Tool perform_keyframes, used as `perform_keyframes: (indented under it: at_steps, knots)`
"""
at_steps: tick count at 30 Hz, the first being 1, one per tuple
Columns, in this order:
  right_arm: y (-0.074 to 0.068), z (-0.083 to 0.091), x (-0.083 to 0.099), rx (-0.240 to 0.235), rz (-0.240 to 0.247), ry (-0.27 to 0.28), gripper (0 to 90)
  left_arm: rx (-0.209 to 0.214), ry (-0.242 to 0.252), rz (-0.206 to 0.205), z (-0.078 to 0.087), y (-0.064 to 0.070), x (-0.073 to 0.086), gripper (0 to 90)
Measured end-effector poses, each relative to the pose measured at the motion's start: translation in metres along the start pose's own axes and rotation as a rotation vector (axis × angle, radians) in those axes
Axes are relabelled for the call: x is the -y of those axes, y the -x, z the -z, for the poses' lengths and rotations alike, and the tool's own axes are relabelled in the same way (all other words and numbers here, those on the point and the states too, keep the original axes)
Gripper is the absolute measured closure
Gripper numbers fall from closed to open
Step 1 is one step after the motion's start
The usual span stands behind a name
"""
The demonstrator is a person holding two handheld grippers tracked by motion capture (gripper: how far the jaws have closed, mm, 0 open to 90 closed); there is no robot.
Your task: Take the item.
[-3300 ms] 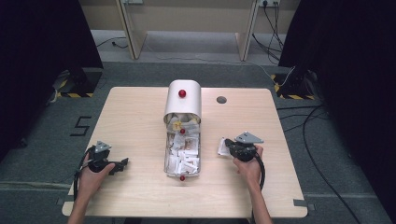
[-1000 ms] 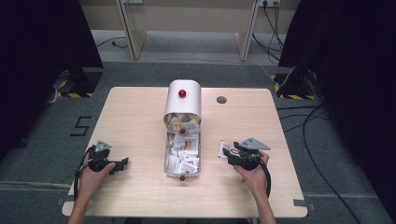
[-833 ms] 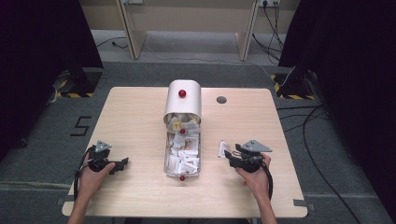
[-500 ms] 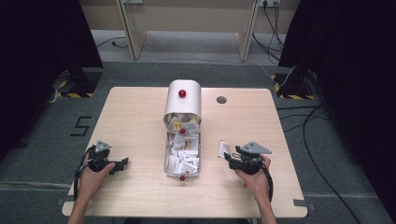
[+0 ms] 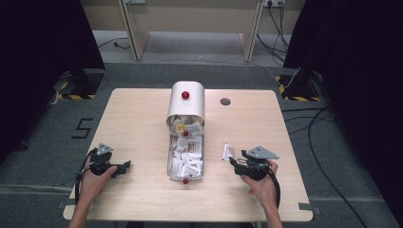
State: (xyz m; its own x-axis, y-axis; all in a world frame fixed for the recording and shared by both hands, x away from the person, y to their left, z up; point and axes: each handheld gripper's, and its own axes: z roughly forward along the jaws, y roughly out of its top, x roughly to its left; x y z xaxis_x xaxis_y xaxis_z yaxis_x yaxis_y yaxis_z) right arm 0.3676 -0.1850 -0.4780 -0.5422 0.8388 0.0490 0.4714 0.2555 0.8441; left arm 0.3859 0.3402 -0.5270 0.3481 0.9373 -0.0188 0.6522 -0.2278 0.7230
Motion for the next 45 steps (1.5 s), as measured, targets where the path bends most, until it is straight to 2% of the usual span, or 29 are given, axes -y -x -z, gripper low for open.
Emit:
perform_keyframes:
  at_steps: [17, 45]
  knots:
    - [0.002, 0.014, 0.012, 0.016, -0.004, -0.014, 40.5, 0.0, 0.0, 0.0, 0.0, 0.0, 0.0, 0.0]
    - [0.005, 0.033, 0.041, 0.027, -0.016, -0.067, 37.8, 0.0, 0.0, 0.001, 0.0, 0.0, 0.0, 0.0]
